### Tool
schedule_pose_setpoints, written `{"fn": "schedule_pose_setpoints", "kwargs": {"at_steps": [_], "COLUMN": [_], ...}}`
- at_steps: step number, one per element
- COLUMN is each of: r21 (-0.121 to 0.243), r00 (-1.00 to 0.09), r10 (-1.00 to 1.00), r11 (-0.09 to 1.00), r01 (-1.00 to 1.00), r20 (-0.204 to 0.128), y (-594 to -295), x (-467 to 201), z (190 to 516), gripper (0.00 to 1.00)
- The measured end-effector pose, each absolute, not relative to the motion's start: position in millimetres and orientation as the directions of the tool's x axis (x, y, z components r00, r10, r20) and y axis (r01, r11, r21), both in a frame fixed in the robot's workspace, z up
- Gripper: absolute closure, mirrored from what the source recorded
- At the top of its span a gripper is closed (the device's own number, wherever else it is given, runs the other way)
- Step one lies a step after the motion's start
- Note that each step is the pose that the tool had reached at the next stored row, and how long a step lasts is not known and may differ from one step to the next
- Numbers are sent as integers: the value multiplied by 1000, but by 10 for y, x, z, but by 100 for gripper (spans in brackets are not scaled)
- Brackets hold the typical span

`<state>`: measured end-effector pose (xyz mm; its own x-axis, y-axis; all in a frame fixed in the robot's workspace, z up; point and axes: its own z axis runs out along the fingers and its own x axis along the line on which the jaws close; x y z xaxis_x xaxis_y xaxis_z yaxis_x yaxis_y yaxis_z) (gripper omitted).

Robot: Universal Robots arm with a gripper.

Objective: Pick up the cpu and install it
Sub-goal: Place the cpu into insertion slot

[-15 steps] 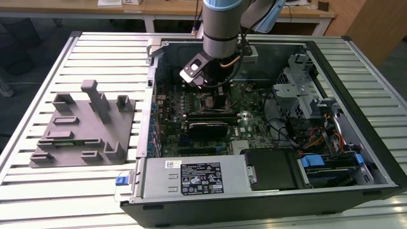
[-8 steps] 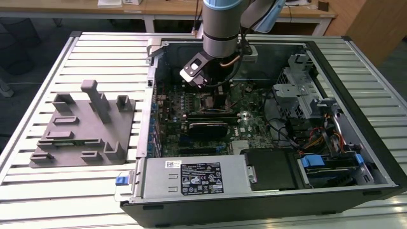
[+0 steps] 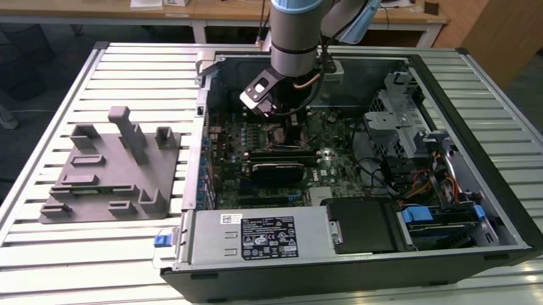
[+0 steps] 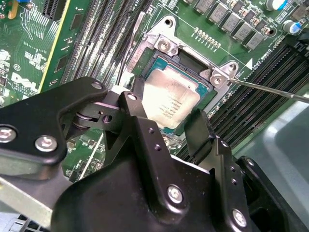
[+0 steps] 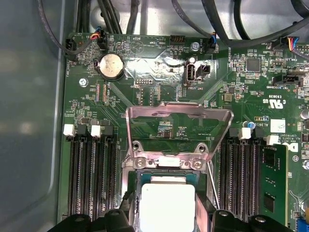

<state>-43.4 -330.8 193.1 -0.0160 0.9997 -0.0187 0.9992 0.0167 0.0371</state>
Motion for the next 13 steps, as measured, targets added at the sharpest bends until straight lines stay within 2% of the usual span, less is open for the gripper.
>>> {"fn": "schedule_pose_setpoints", "kwargs": {"at_steps": [11,12,13], "r21": [36,35,35], "r00": [-16,-16,-16], "r10": [1000,1000,1000], "r11": [17,17,17], "r01": [999,999,999], "r20": [-23,-23,-23], "y": [-3308,-3308,-3308], "x": [-434,-433,-433], "z": [2037,2055,2073], "gripper": [40,41,47]}}
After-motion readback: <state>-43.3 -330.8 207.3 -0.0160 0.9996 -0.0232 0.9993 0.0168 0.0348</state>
